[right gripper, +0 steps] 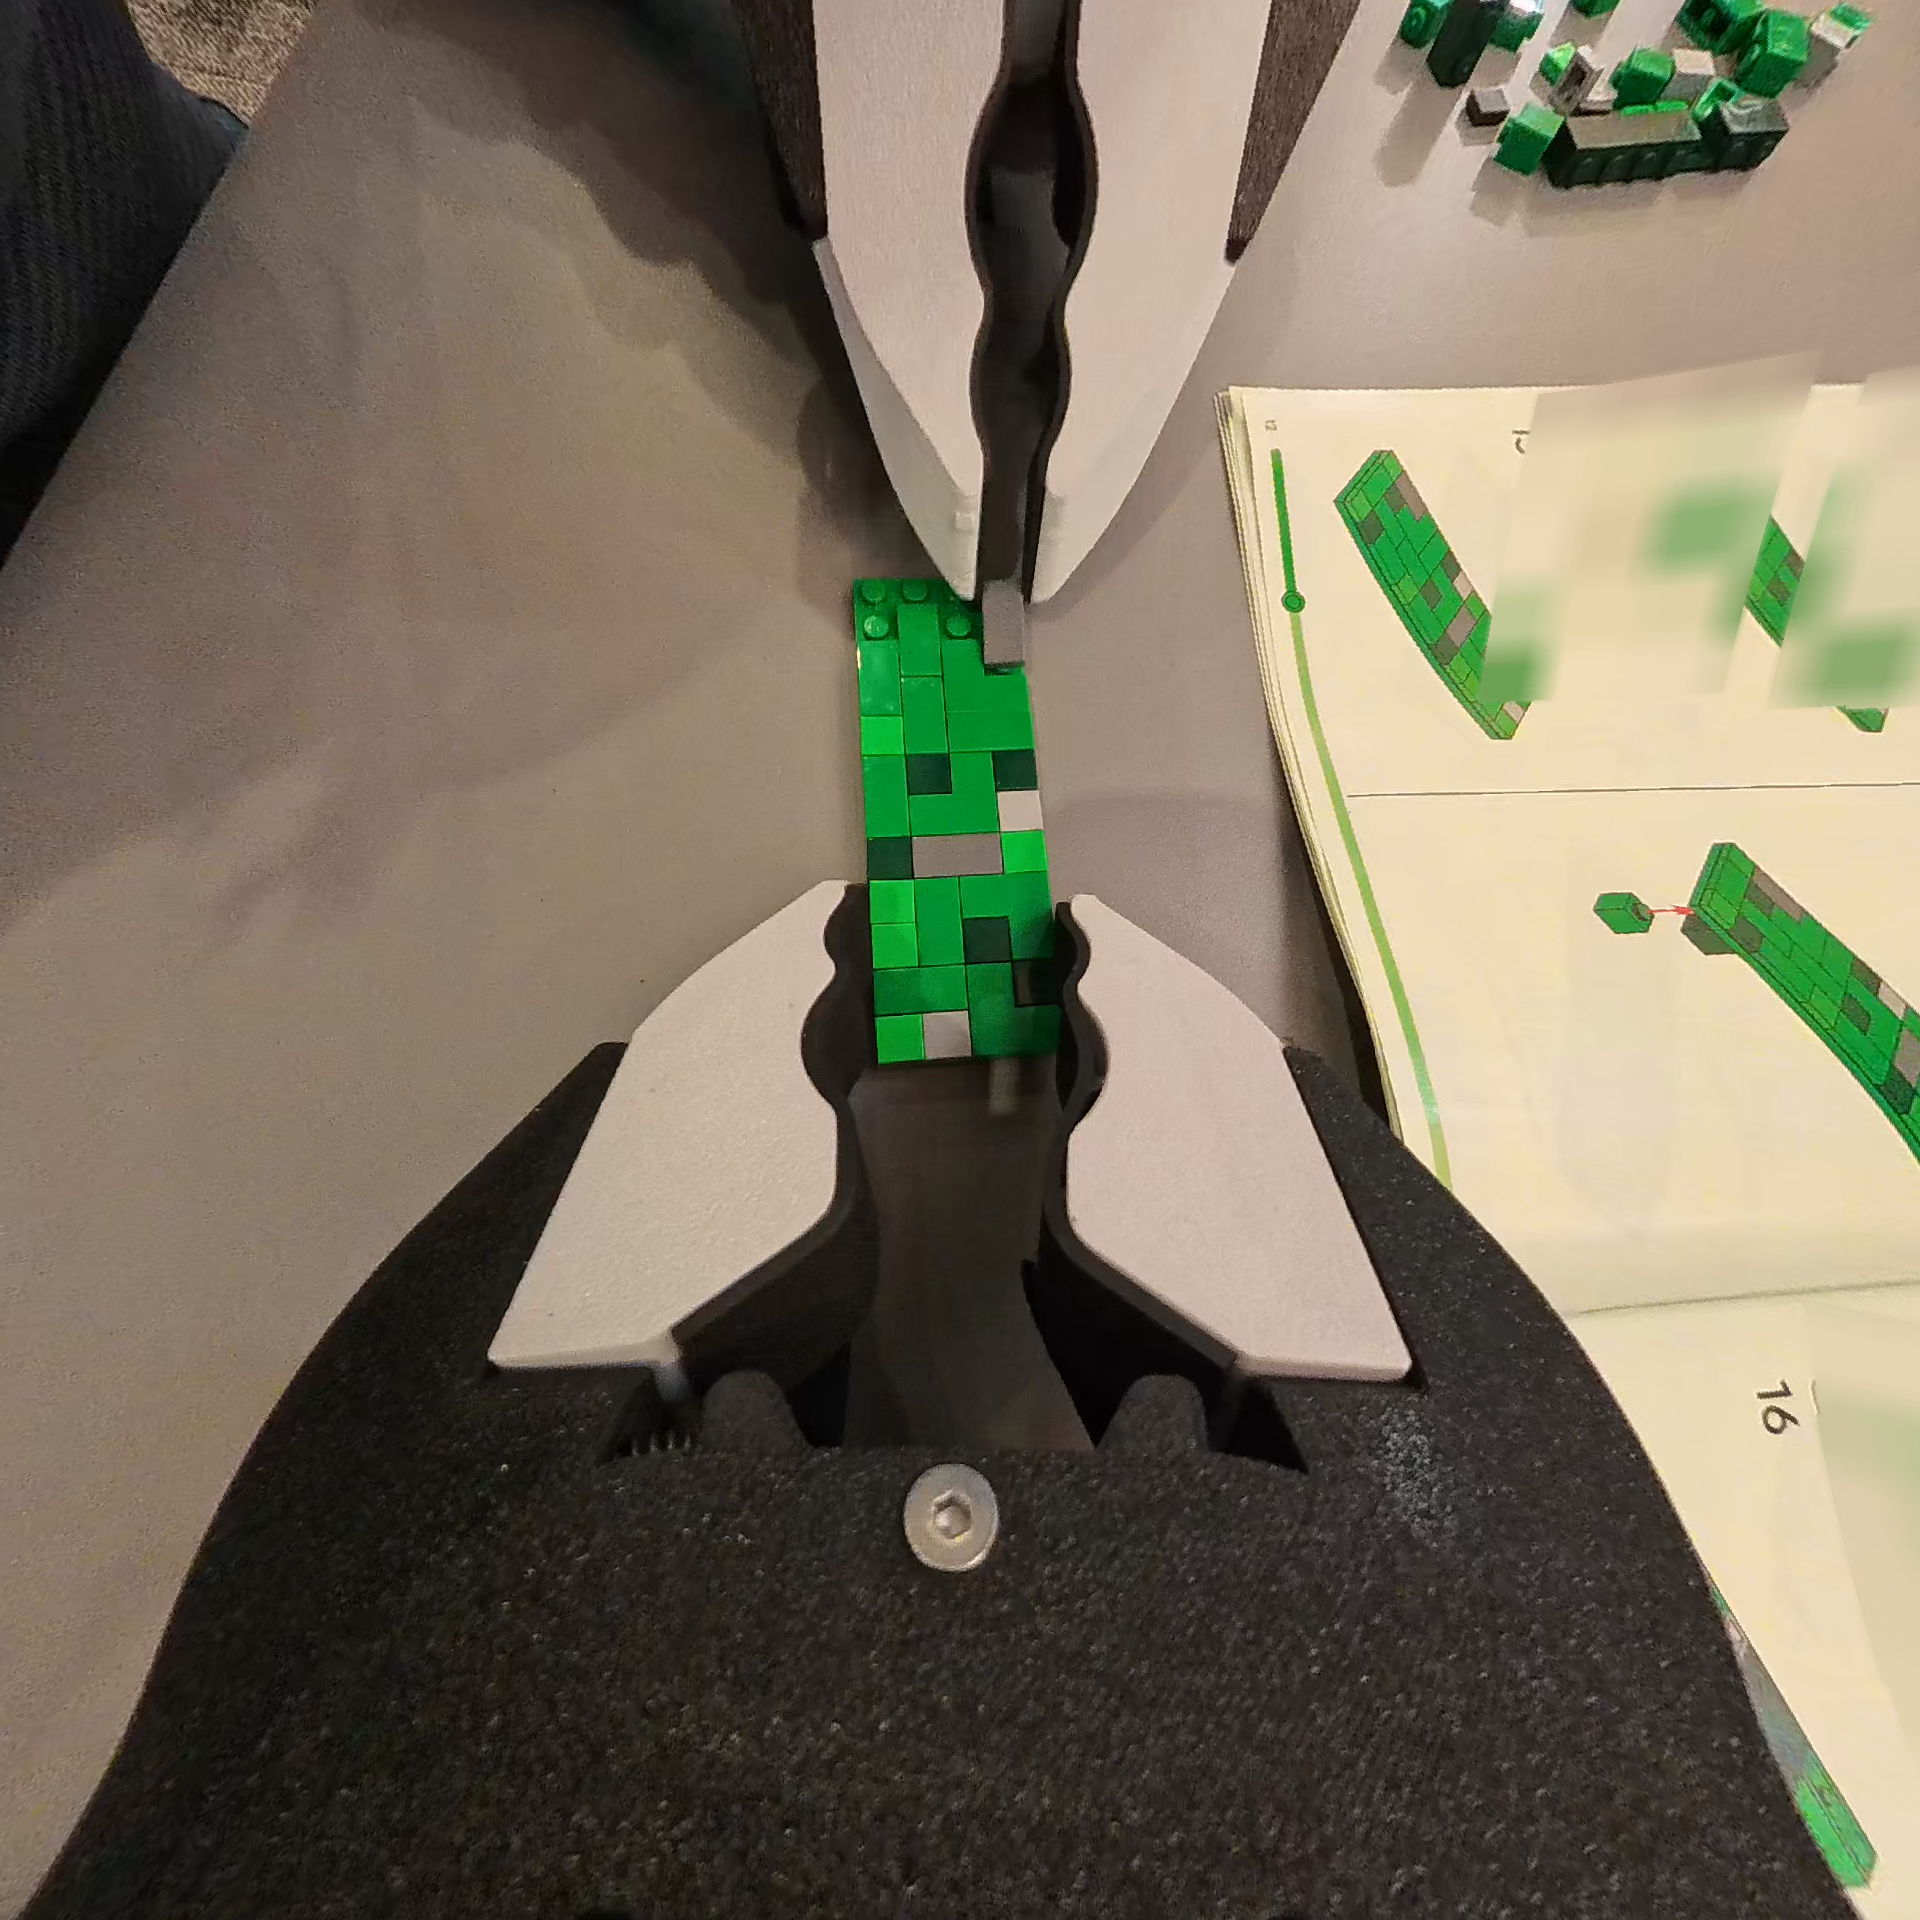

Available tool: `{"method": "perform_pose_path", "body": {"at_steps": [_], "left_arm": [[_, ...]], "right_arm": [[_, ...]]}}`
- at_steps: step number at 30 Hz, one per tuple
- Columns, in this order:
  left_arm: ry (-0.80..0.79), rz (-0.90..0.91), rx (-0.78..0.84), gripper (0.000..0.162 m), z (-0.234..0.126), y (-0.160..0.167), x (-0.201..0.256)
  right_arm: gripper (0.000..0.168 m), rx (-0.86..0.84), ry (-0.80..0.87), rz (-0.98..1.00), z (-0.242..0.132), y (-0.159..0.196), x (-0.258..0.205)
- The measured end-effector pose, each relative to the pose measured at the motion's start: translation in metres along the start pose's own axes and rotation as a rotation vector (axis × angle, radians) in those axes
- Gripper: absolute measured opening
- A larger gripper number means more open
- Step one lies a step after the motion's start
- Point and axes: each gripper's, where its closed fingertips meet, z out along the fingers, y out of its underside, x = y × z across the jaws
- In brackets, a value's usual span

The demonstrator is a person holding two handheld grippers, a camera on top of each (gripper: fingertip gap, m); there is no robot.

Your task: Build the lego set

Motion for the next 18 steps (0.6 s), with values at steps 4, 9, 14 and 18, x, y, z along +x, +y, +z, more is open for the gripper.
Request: {"method": "perform_pose_path", "body": {"at_steps": [4,9,14,18], "left_arm": [[-0.004,0.006,-0.003,0.007,-0.0001,0.0005,0.0001],[-0.01,0.008,-0.003,0.007,-0.0023,0.0017,-0.0002],[-0.006,-0.003,0.017,0.007,-0.0045,0.0016,-0.0006],[-0.014,-0.007,0.046,0.007,-0.0042,-0.0014,-0.0005]], "right_arm": [[0.033,0.0,0.001,-0.001,0.0,0.0,0.0],[0.033,0.007,0.0,0.008,-0.0002,-0.0001,0.0002],[0.033,0.025,-0.002,0.022,-0.0009,-0.0005,0.0006],[0.033,0.027,-0.001,0.029,-0.001,-0.0004,0.0009]]}}
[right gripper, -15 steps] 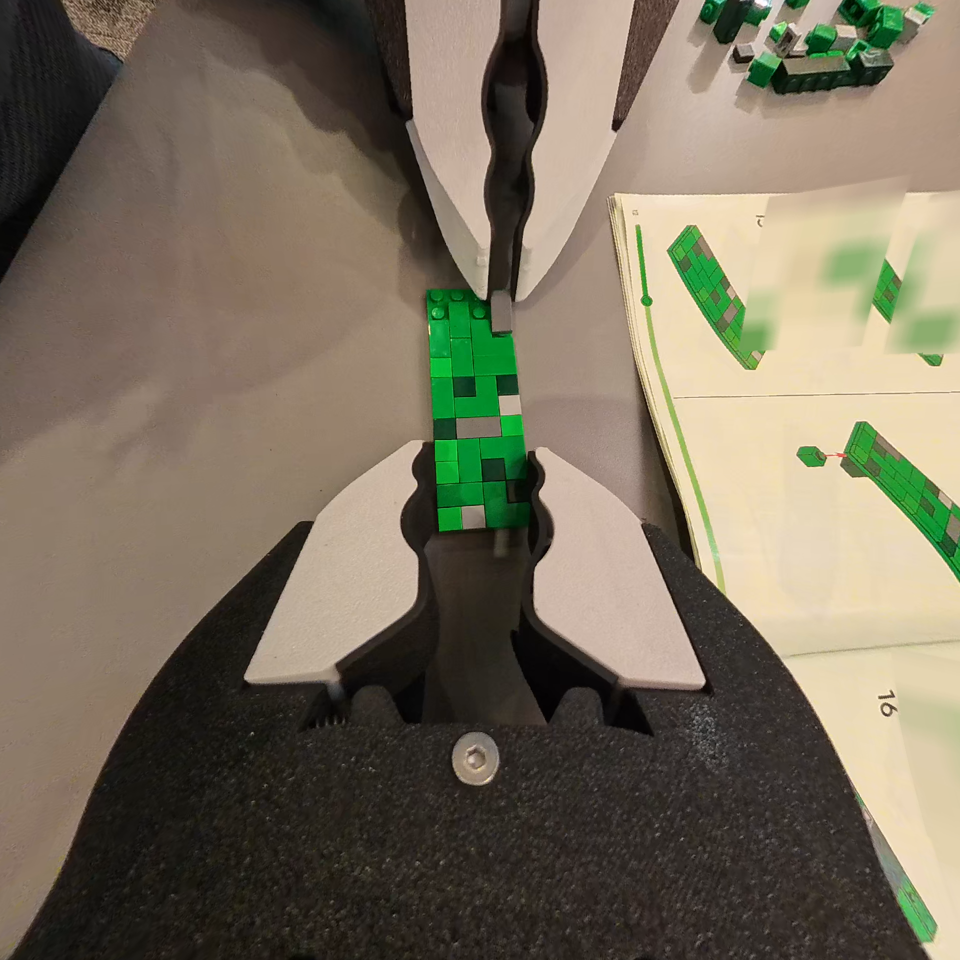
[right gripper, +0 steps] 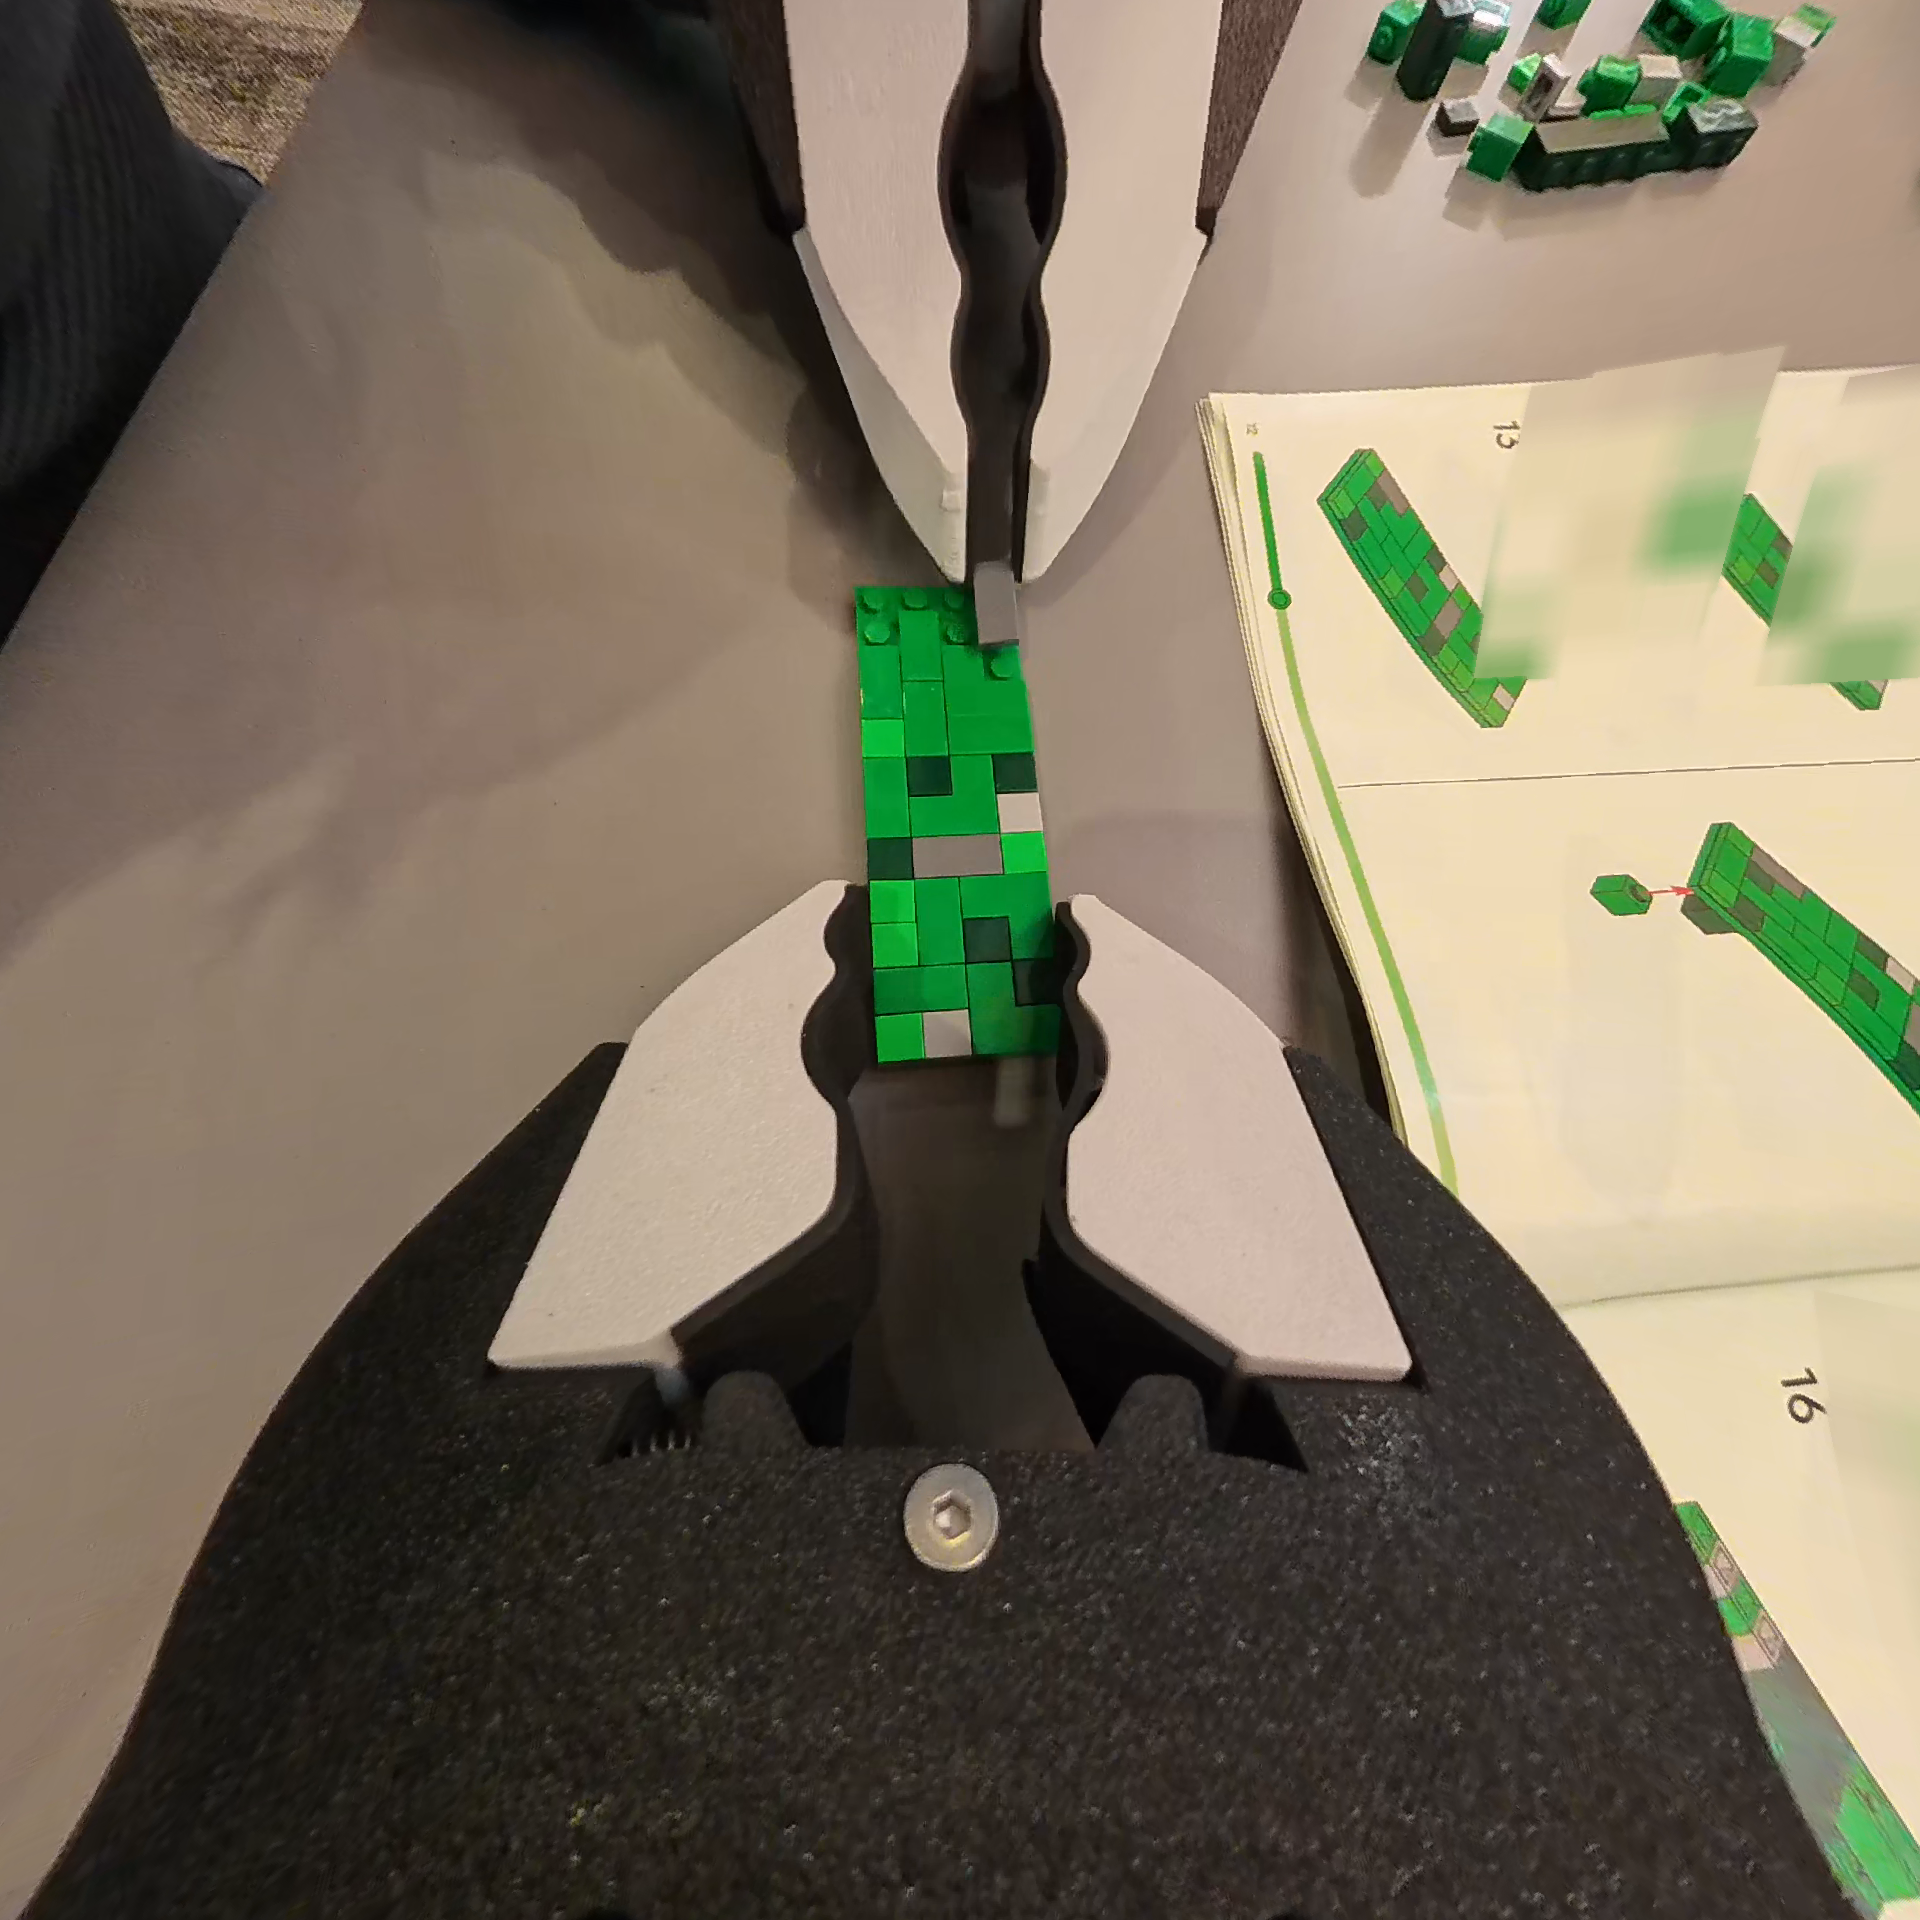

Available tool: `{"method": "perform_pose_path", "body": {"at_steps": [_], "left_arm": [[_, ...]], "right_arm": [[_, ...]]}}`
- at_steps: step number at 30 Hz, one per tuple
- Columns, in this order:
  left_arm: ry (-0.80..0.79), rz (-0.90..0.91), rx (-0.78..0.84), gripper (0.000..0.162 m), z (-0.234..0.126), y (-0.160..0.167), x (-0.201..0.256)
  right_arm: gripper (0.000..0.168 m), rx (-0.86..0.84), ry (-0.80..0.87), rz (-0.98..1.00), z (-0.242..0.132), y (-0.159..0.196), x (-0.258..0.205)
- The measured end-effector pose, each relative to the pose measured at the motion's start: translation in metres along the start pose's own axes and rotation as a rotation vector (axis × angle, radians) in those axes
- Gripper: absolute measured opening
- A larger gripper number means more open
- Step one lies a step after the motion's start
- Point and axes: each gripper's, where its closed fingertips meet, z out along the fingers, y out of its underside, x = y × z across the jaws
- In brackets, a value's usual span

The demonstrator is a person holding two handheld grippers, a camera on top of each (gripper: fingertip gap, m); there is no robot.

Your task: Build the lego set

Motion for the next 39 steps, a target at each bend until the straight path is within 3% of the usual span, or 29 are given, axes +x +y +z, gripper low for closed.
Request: {"method": "perform_pose_path", "body": {"at_steps": [25,30,35,39], "left_arm": [[0.028,-0.066,-0.047,0.007,0.008,0.002,0.002],[0.014,-0.056,-0.043,0.017,0.005,0.003,0.0],[-0.027,0.101,0.022,0.041,-0.007,0.0,-0.002],[-0.203,0.417,0.069,0.049,-0.018,-0.007,-0.008]], "right_arm": [[0.033,-0.002,0.007,-0.015,0.0,0.0,0.0],[0.033,0.001,0.004,-0.008,0.0,0.0,0.0],[0.033,0.011,-0.003,0.005,0.0,0.0,0.0],[0.033,0.022,-0.002,0.007,-0.001,-0.002,0.0]]}}
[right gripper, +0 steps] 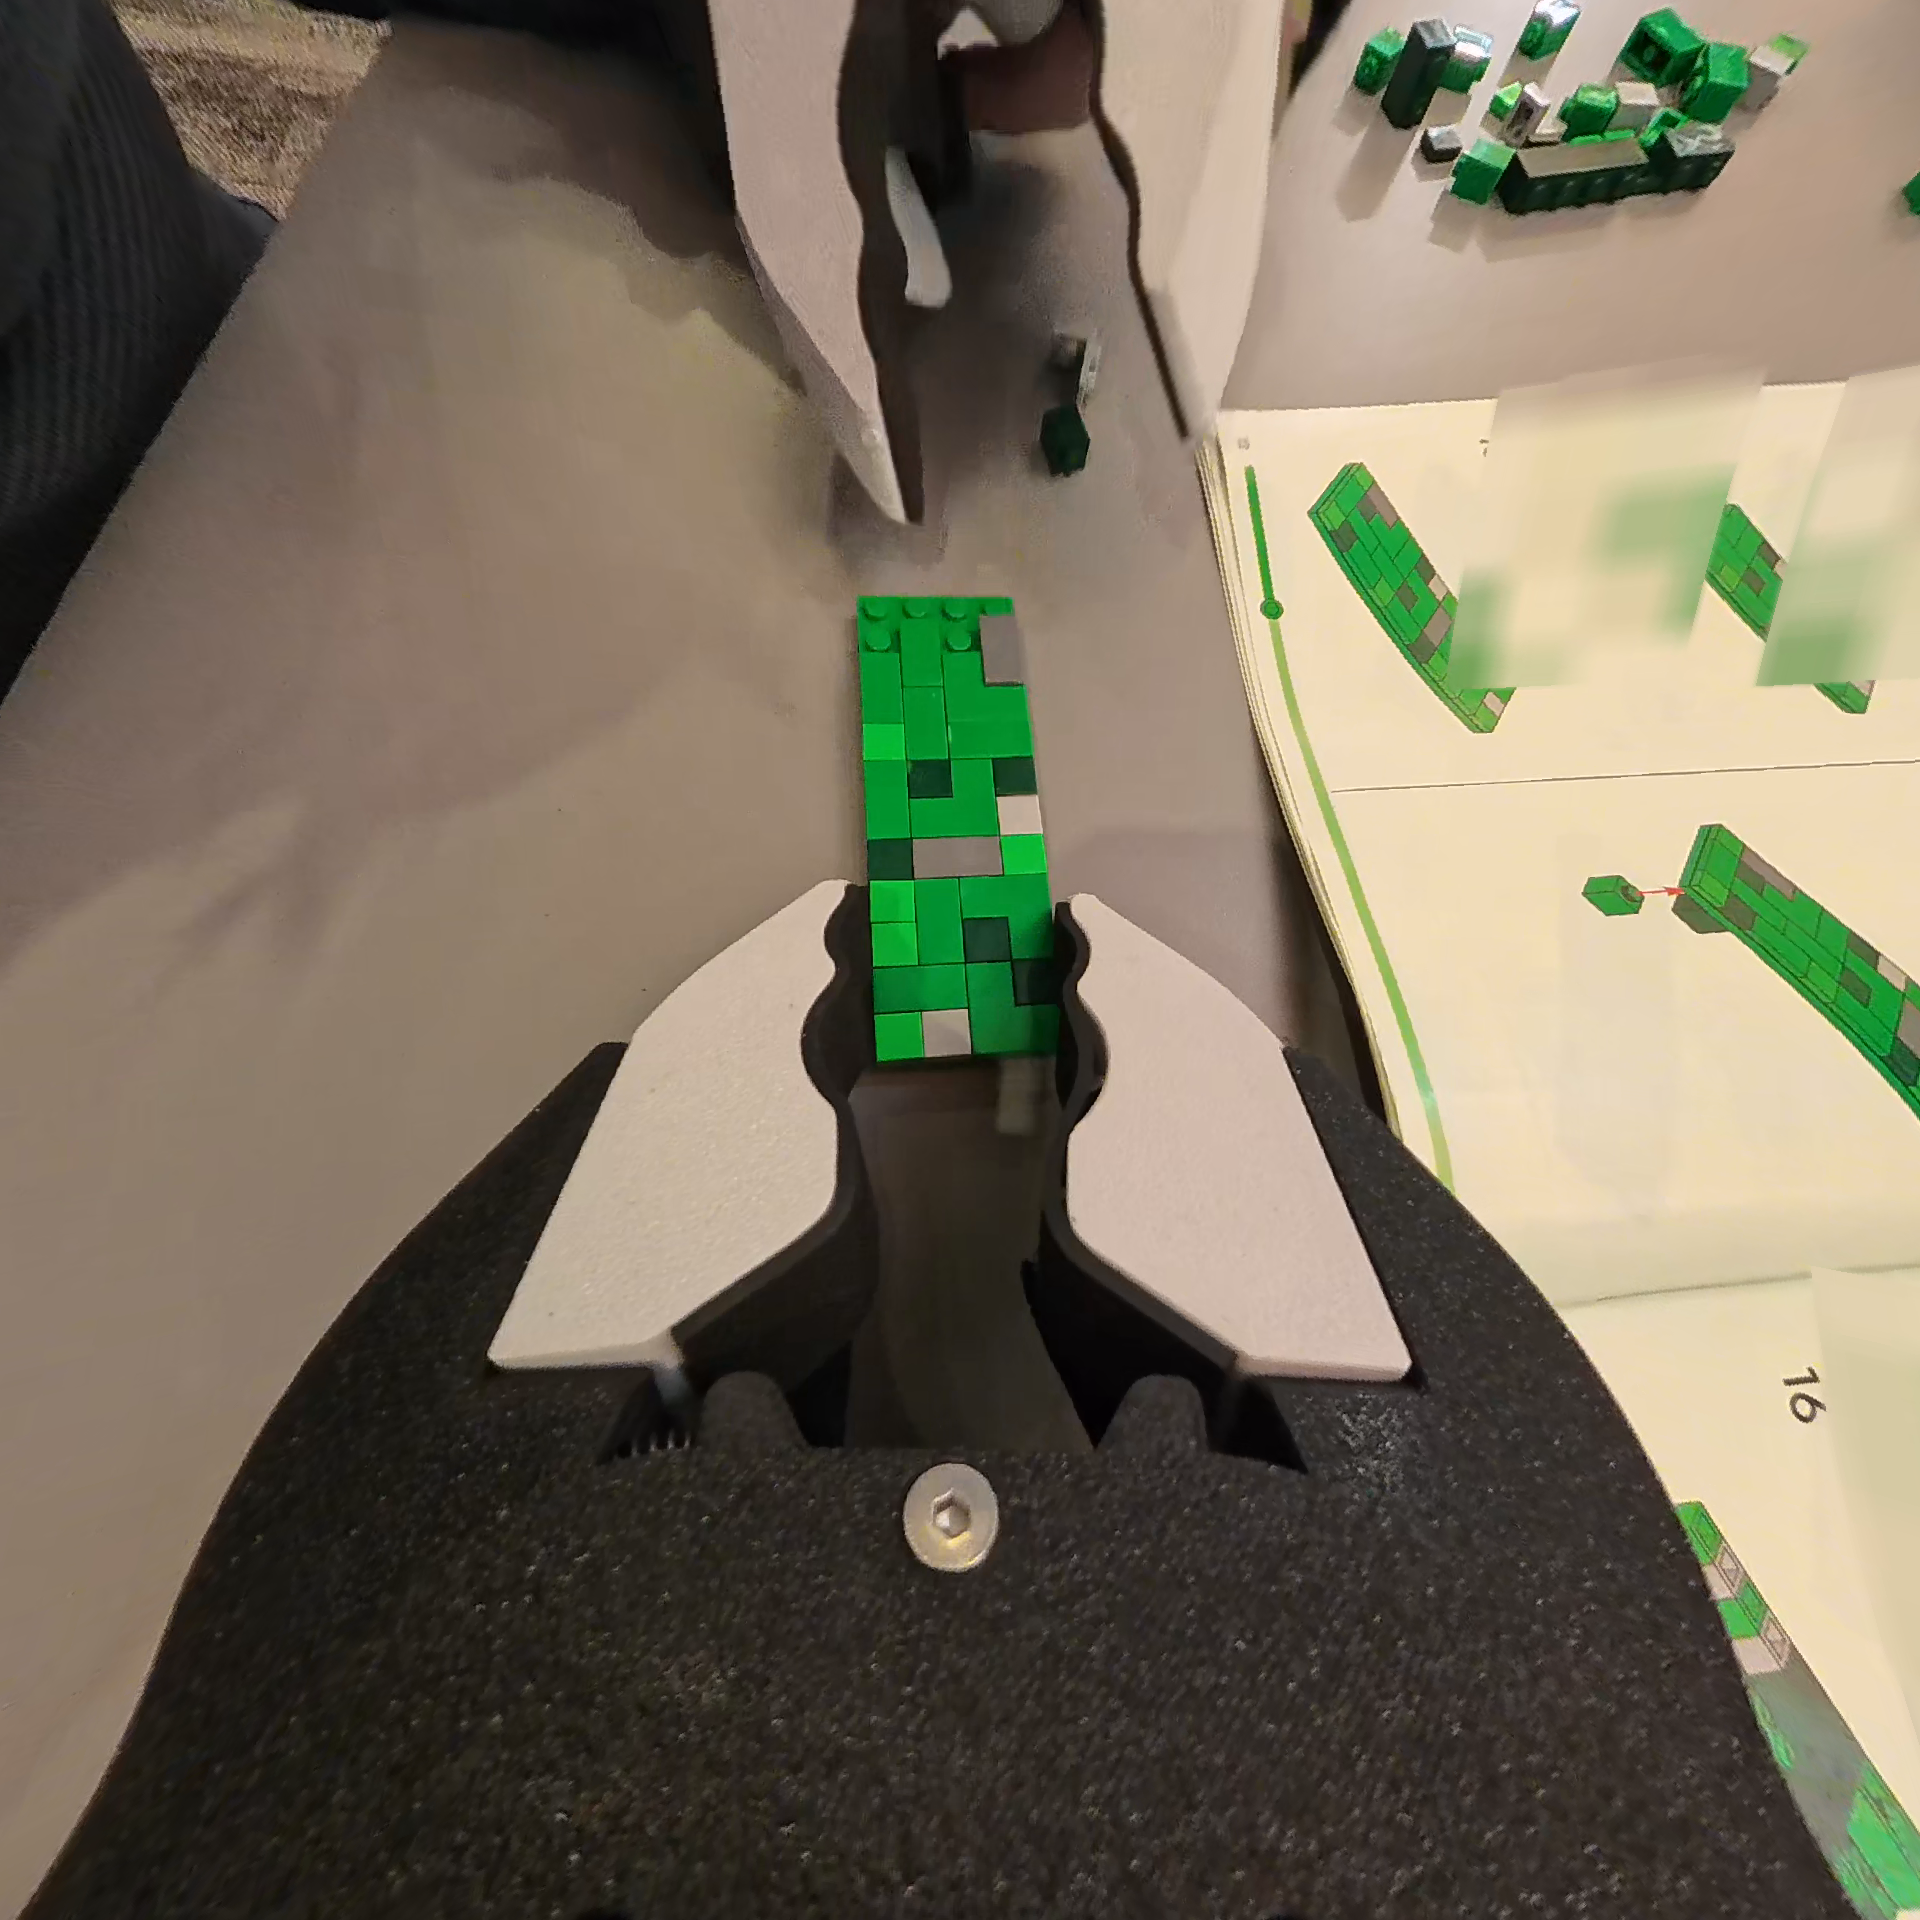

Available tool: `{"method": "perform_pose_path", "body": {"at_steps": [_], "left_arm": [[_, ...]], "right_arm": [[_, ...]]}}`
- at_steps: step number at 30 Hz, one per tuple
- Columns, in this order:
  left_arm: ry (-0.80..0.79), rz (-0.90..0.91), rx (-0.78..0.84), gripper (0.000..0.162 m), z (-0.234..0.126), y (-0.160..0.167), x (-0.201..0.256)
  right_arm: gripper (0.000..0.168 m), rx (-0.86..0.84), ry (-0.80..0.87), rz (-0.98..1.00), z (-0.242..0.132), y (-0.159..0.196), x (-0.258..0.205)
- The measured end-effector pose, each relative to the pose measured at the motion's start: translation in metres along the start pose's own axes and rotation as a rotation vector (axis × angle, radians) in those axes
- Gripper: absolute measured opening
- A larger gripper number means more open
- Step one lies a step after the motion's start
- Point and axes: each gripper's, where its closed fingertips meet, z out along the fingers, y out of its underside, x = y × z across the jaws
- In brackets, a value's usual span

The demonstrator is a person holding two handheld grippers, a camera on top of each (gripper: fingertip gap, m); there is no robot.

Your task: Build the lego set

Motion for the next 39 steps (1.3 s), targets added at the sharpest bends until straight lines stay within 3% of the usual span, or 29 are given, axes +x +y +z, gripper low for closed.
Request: {"method": "perform_pose_path", "body": {"at_steps": [5,9,15,19,27,28,29,35,36,39], "left_arm": [[-0.184,0.287,0.004,0.054,-0.005,-0.01,-0.007],[-0.22,0.399,0.018,0.053,-0.004,-0.014,-0.003],[-0.239,0.515,0.077,0.034,0.0,-0.03,0.01],[-0.249,0.538,0.075,0.016,0.002,-0.033,0.012],[-0.278,0.562,0.084,0.007,0.0,-0.038,0.009],[-0.256,0.562,0.068,0.007,0.001,-0.035,0.011],[-0.228,0.561,0.053,0.006,0.004,-0.031,0.014],[-0.182,0.54,0.074,0.006,0.01,-0.032,0.023],[-0.196,0.524,0.07,0.006,0.01,-0.032,0.02],[-0.242,0.44,0.049,0.006,0.008,-0.03,0.006]], "right_arm": [[0.033,0.085,-0.038,0.038,-0.007,-0.013,-0.004],[0.033,0.139,-0.049,0.043,-0.014,-0.025,-0.007],[0.033,0.158,-0.069,0.041,-0.018,-0.031,-0.012],[0.033,0.156,-0.079,0.033,-0.017,-0.032,-0.015],[0.032,0.163,-0.102,0.045,-0.018,-0.034,-0.017],[0.03,0.166,-0.102,0.04,-0.019,-0.035,-0.018],[0.0,0.183,-0.101,0.015,-0.021,-0.037,-0.018],[0.0,0.16,-0.034,-0.019,-0.027,-0.037,-0.013],[0.001,0.152,-0.02,-0.025,-0.026,-0.036,-0.012],[0.034,0.162,0.038,-0.073,-0.023,-0.043,-0.011]]}}
